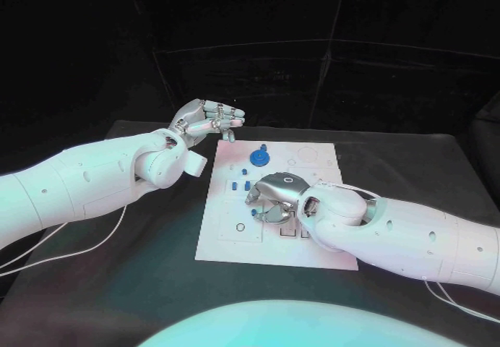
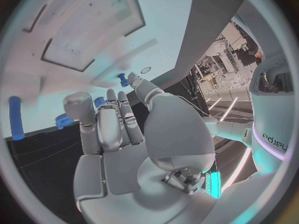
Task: Assemble the parts on the task board
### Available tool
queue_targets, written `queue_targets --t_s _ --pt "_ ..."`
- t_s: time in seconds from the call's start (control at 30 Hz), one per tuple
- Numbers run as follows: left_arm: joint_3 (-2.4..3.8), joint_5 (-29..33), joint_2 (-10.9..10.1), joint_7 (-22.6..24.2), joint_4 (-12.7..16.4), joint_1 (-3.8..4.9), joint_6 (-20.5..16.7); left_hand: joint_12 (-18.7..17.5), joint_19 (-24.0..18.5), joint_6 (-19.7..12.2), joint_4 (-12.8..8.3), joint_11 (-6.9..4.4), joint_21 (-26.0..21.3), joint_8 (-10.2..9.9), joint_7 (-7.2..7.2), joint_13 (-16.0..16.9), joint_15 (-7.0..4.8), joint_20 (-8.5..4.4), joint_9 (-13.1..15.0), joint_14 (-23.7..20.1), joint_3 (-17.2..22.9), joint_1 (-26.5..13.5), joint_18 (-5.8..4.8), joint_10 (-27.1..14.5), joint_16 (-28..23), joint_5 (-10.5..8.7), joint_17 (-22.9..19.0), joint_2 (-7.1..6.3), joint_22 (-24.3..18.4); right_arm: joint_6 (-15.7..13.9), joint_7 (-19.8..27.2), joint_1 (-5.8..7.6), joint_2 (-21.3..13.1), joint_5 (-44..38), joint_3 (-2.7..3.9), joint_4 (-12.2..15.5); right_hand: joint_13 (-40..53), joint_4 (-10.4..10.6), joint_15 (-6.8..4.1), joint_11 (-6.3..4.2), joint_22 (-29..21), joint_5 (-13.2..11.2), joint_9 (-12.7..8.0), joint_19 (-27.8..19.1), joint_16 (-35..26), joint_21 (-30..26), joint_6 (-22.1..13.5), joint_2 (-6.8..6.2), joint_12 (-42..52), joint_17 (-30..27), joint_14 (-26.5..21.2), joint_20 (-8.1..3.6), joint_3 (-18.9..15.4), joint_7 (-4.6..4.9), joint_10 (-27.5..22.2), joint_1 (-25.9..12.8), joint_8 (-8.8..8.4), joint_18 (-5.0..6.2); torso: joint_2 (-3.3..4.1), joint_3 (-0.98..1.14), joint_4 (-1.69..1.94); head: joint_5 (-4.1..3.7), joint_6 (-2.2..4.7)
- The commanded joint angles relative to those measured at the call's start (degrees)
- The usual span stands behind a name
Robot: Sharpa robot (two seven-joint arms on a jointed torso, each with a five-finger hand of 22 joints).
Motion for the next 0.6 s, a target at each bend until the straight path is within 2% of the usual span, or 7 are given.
queue_targets --t_s 0.03,0.13,0.27,0.37,0.47,0.5,0.6 --pt "0.06 0.23 0.02 0.07 -0.07 0.08 0.59 0.2 -0.34 -0.15 -0.04 0.12 -0.25 -0.01 0.19 -0.07 0.12 -0.1 -0.06 -0.16 -0.34 0.15 0.78 -0.4 -0.13 -0.06 -0.06 0.58 -0.06 -6.88 1.56 0.04 -1.16 0.56 0.04 1.25 0.22 0.42 0.39 0.09 -0.06 0.53 0.18 -0.18 -0.41 -0.29 0.38 -0.43 1.22 -0.71 0.77 -0.02 -1.35 0.21 -0.28 0.17 0.54 0.61 -0.14 -0.01 -0.09 -0.18 0.31" --pt "0.06 0.23 0.05 0.04 -0.13 0.08 0.62 0.21 -0.34 -0.15 -0.04 0.12 -0.26 -0.01 0.19 -0.07 0.12 -0.09 -0.06 -0.16 -0.34 0.15 0.78 -0.4 -0.13 -0.06 -0.07 0.6 -0.06 -8.37 2.11 0.04 -2.98 1.62 0.08 2.65 0.44 0.84 0.35 0.03 0.0 1.13 0.28 -0.05 -0.23 -0.25 1.3 -0.29 2.84 -0.65 0.96 -0.04 -2.67 0.22 0.08 0.49 0.94 0.61 -0.17 -0.03 -0.06 -0.34 0.58" --pt "0.05 0.23 0.02 0.01 -0.21 0.08 0.61 0.21 -0.34 -0.15 -0.04 0.12 -0.26 -0.01 0.19 -0.07 0.12 -0.09 -0.06 -0.16 -0.34 0.15 0.78 -0.4 -0.13 -0.06 -0.07 0.6 -0.06 -7.9 2.64 0.47 -6.02 4.78 0.23 4.59 0.6 1.17 -0.02 -0.46 0.27 1.99 0.2 0.23 -0.07 -0.07 1.64 -0.18 4.8 -0.49 1.03 -0.29 -3.97 -0.26 0.96 0.97 0.97 0.55 -0.12 0.02 -0.1 -0.59 1.07" --pt "0.05 0.23 -0.04 0.0 -0.22 0.07 0.62 0.21 -0.34 -0.15 -0.04 0.12 -0.26 -0.01 0.19 -0.07 0.12 -0.09 -0.06 -0.16 -0.34 0.15 0.78 -0.4 -0.13 -0.06 -0.07 0.6 -0.06 -6.57 2.84 1.46 -8.07 7.65 0.68 5.3 0.62 1.57 -0.33 -0.9 1.01 2.61 0.1 0.74 0.06 0.39 1.46 -0.22 6.07 -0.29 1.11 -0.54 -4.97 -0.67 2.13 0.87 0.78 0.43 -0.12 -0.01 -0.17 -0.9 1.34" --pt "0.05 0.23 -0.08 0.0 -0.23 0.07 0.67 0.21 -0.34 -0.15 -0.04 0.12 -0.26 -0.01 0.19 -0.07 0.12 -0.09 -0.06 -0.16 -0.34 0.15 0.78 -0.4 -0.13 -0.06 -0.07 0.6 -0.06 -5.35 3.17 2.99 -10.36 10.03 1.14 5.73 0.45 1.89 -0.58 -1.2 1.85 3.2 0.06 1.28 0.38 0.91 1.3 -0.13 6.77 0.24 1.3 -0.75 -5.71 -0.9 3.05 0.86 0.62 0.27 -0.09 -0.03 -0.13 -1.39 1.69" --pt "0.05 0.23 -0.1 0.17 -0.21 0.07 0.71 0.21 -0.34 -0.15 -0.04 0.12 -0.26 -0.01 0.19 -0.07 0.12 -0.09 -0.06 -0.16 -0.34 0.15 0.78 -0.4 -0.13 -0.06 -0.07 0.6 -0.06 -4.92 3.32 3.9 -11.44 10.45 1.3 5.7 0.37 1.91 -0.64 -1.26 2.13 3.3 0.05 1.45 0.53 1.07 1.27 -0.19 6.82 0.52 1.37 -0.77 -5.87 -0.96 3.19 0.89 0.58 0.21 -0.1 -0.04 -0.13 -1.68 1.91" --pt "0.04 0.23 -0.12 0.68 -0.13 0.07 0.46 0.33 -0.33 -0.07 -0.17 0.06 -0.27 0.04 0.14 -0.04 0.08 -0.12 -0.04 -0.16 -0.31 0.39 0.8 -0.32 -0.13 -0.06 -0.17 0.71 -0.07 -3.86 3.27 5.07 -12.85 8.94 1.46 5.24 -0.02 1.83 -0.68 -1.28 2.64 3.67 0.04 1.8 0.75 1.42 1.24 -0.48 6.56 0.81 1.51 -0.79 -6.43 -0.99 3.01 1.11 0.52 0.09 -0.08 -0.03 -0.17 -1.96 2.29"
